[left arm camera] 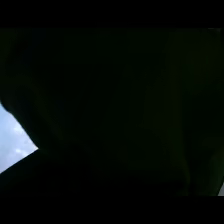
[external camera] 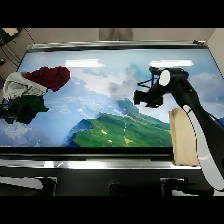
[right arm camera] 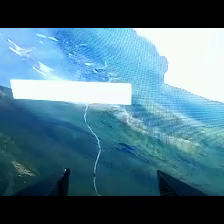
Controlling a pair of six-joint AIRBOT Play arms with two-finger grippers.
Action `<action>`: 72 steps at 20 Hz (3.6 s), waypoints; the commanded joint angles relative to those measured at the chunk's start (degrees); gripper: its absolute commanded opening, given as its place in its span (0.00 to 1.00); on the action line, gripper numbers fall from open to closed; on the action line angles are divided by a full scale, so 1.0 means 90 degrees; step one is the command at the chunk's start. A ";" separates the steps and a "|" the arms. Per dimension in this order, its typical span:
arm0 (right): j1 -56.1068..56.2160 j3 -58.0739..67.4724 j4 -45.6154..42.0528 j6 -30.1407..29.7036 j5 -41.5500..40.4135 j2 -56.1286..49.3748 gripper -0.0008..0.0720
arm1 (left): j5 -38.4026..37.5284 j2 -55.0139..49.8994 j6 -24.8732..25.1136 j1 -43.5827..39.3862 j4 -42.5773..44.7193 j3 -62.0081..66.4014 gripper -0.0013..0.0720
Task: Fold the shirts.
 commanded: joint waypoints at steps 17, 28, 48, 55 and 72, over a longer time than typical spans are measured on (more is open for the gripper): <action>0.0002 0.0007 0.0138 -0.0794 0.1222 0.2499 0.90 | -0.0874 0.6873 -0.0129 -0.4750 -0.0814 -0.0906 0.05; 0.0002 -0.0160 0.0153 -0.0602 0.2273 0.3104 0.85 | -0.1426 0.4265 -0.0124 -0.6800 -0.0063 -0.2601 0.86; 0.0687 -0.3349 0.3028 -0.2465 0.0328 0.0731 0.94 | -0.2460 0.4787 0.1224 -0.4624 0.1195 -0.4187 0.98; 0.1088 -0.3349 0.3298 -0.2436 -0.0007 0.0673 0.94 | -0.2232 0.4741 0.2108 -0.4563 0.1178 -0.4245 0.98; 0.2412 -0.3347 0.5017 -0.2421 -0.1705 -0.0466 0.98 | -0.1858 0.3451 0.3041 -0.4563 0.0153 -0.4267 0.05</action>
